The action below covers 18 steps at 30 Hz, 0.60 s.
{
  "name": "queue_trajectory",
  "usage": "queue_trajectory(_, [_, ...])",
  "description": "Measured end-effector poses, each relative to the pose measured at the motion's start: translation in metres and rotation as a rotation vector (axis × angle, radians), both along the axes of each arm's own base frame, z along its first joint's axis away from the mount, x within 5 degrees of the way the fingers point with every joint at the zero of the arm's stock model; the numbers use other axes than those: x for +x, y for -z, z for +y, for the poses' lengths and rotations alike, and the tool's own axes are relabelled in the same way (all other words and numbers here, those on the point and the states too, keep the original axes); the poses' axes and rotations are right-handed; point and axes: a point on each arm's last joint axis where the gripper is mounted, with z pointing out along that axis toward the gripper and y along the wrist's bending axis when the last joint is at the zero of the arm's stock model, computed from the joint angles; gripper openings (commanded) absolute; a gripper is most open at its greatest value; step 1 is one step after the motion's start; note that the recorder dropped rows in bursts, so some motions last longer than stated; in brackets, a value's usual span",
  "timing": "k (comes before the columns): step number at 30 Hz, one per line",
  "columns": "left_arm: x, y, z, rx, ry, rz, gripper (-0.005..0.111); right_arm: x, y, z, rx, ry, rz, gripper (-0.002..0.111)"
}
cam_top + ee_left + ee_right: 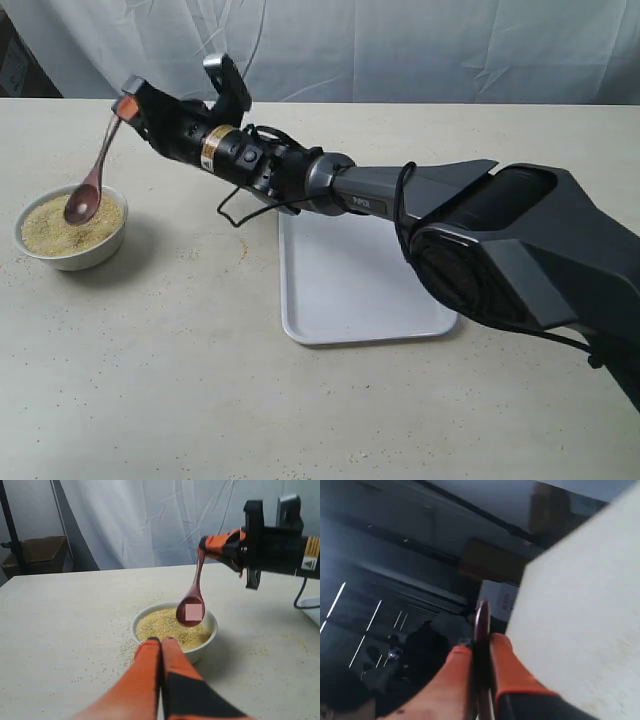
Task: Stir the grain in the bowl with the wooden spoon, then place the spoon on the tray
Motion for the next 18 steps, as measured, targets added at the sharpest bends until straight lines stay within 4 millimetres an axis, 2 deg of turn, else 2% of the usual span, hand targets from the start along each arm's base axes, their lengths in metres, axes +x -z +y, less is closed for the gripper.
queue_trajectory(4, [0.000, 0.000, 0.000, 0.000, 0.000, 0.000, 0.000, -0.008, -0.040, 0.003, -0.016, -0.019, -0.345, -0.001])
queue_trajectory(7, [0.000, 0.000, 0.000, 0.000, 0.000, 0.000, 0.000, -0.018, -0.052, 0.010, -0.088, -0.012, -0.548, -0.001])
queue_trajectory(9, [0.000, 0.000, 0.000, 0.000, 0.000, 0.000, 0.000, -0.025, -0.051, 0.018, -0.169, -0.004, -0.667, -0.001])
queue_trajectory(13, [0.000, 0.000, 0.000, 0.000, 0.000, 0.000, 0.000, -0.044, -0.037, 0.039, -0.375, -0.009, -0.854, -0.001])
queue_trajectory(18, [0.000, 0.000, 0.000, 0.000, 0.000, 0.000, 0.000, -0.057, -0.020, 0.052, -0.453, 0.024, -0.905, -0.001])
